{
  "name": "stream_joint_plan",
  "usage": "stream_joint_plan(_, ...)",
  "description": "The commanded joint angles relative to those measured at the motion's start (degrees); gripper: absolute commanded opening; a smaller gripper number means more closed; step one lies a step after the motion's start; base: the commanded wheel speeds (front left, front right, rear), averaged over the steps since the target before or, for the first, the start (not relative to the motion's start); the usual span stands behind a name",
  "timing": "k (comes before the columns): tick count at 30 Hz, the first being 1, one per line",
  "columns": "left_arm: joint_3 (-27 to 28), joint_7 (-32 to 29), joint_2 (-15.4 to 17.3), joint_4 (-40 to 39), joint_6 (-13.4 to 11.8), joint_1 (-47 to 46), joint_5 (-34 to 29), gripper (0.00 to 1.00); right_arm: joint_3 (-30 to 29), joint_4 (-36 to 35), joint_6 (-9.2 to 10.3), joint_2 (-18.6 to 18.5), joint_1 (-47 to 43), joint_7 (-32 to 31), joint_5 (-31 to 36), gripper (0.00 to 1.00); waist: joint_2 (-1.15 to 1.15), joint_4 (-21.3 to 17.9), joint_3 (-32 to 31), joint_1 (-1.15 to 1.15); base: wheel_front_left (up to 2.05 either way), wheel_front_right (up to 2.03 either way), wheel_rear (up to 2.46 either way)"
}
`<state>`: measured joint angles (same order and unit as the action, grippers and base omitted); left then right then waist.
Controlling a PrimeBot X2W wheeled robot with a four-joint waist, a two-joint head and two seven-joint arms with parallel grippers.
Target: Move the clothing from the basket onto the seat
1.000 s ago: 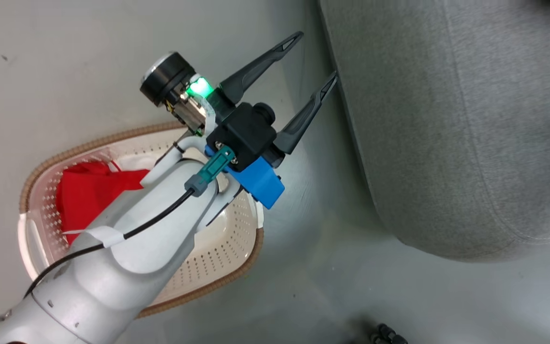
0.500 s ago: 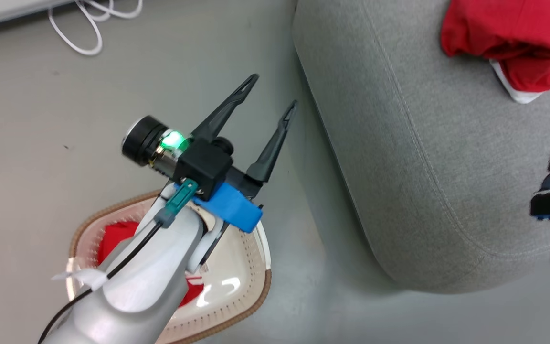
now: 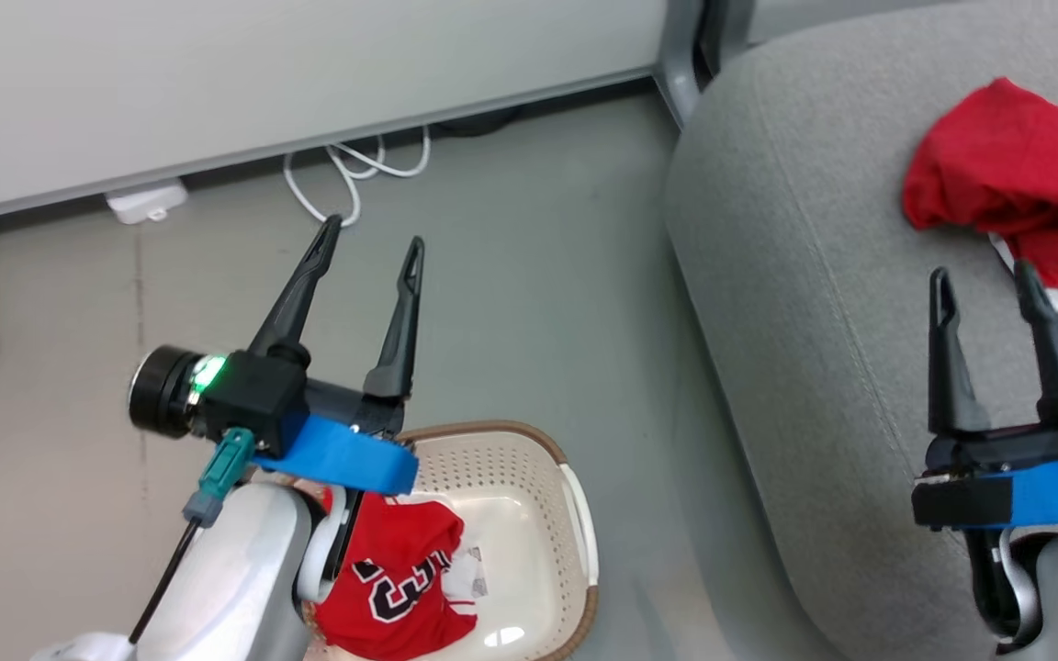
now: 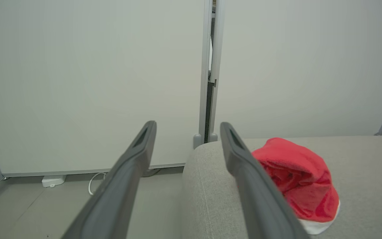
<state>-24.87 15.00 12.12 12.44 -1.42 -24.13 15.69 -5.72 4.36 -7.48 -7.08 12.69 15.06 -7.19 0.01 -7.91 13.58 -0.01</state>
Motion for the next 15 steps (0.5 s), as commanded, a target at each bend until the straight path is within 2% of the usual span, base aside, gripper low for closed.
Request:
stream_joint_plan(1, 1.4, 0.3, -0.3, -0.4, -0.1, 1.7, -0.6, 1.00, 0.7, -0.6, -0.03, 0.1, -1.2, 0.2, 0.0, 1.00, -0.01, 2.5, -2.4, 0.01, 0.00, 0.00, 0.00)
stream_joint_plan(15, 12.5, 0.2, -5.5, -0.2, 3.3, 11.3, -4.5, 1.00, 1.2, 0.8, -0.03, 2.2, -7.4, 0.2, 1.0, 1.00, -0.01, 9.3, -8.5, 0.01, 0.00, 0.00, 0.00)
